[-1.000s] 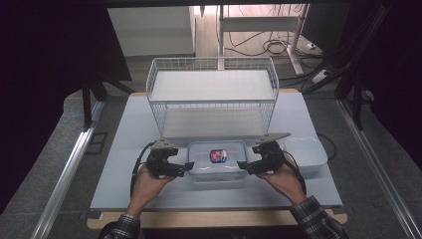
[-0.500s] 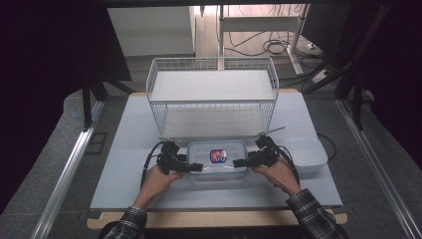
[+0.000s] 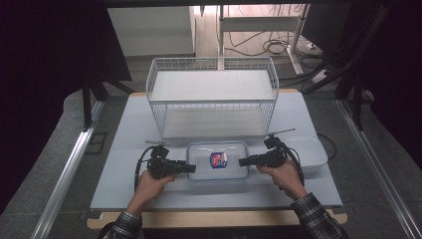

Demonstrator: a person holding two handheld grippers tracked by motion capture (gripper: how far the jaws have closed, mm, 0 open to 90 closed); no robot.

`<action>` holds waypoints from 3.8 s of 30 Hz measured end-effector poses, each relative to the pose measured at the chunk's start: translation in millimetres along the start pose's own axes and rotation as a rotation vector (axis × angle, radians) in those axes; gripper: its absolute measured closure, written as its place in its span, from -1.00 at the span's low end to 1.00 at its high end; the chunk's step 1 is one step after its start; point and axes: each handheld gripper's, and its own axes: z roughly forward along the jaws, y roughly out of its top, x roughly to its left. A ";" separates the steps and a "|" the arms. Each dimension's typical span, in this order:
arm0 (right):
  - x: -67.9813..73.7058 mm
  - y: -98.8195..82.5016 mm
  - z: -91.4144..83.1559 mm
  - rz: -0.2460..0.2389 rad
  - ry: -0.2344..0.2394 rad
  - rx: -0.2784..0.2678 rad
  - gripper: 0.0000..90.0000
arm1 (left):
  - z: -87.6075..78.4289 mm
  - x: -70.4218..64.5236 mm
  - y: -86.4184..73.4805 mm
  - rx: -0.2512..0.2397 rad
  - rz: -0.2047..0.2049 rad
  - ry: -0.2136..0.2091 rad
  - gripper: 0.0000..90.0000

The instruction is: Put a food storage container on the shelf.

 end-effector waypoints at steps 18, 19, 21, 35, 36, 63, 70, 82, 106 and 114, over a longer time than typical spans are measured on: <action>24.5 -6.5 -19.1 -0.130 -0.037 -0.148 0.16 | -14.0 -18.1 8.9 -0.118 0.061 0.063 0.16; 24.5 -6.5 -19.1 -0.130 -0.037 -0.148 0.16 | -16.0 -20.3 11.3 -0.123 0.072 0.065 0.16; 28.4 -3.1 -23.4 -0.149 -0.038 -0.163 0.16 | -19.9 -26.1 16.2 -0.131 0.091 0.074 0.16; 53.9 33.8 -47.2 -0.234 -0.022 -0.263 0.15 | -52.3 -57.1 57.7 -0.191 0.190 0.123 0.16; 55.7 37.3 -48.4 -0.238 -0.022 -0.268 0.15 | -54.5 -58.4 60.5 -0.197 0.192 0.125 0.16; 81.4 143.8 -78.9 -0.295 -0.033 -0.360 0.13 | -93.9 -71.1 156.5 -0.302 0.226 0.149 0.15; 75.2 156.5 -77.1 -0.272 -0.051 -0.370 0.10 | -89.5 -64.6 171.4 -0.306 0.209 0.158 0.15; 70.7 175.0 -73.8 -0.242 -0.071 -0.382 0.07 | -84.8 -44.4 179.9 -0.344 0.155 0.105 0.12; 71.7 192.0 -64.1 -0.221 -0.253 -0.411 0.22 | -76.4 -56.7 201.3 -0.360 0.205 0.366 0.02; 77.0 189.0 -69.6 -0.283 -0.279 -0.430 0.49 | -76.0 -61.4 204.9 -0.349 0.222 0.405 0.08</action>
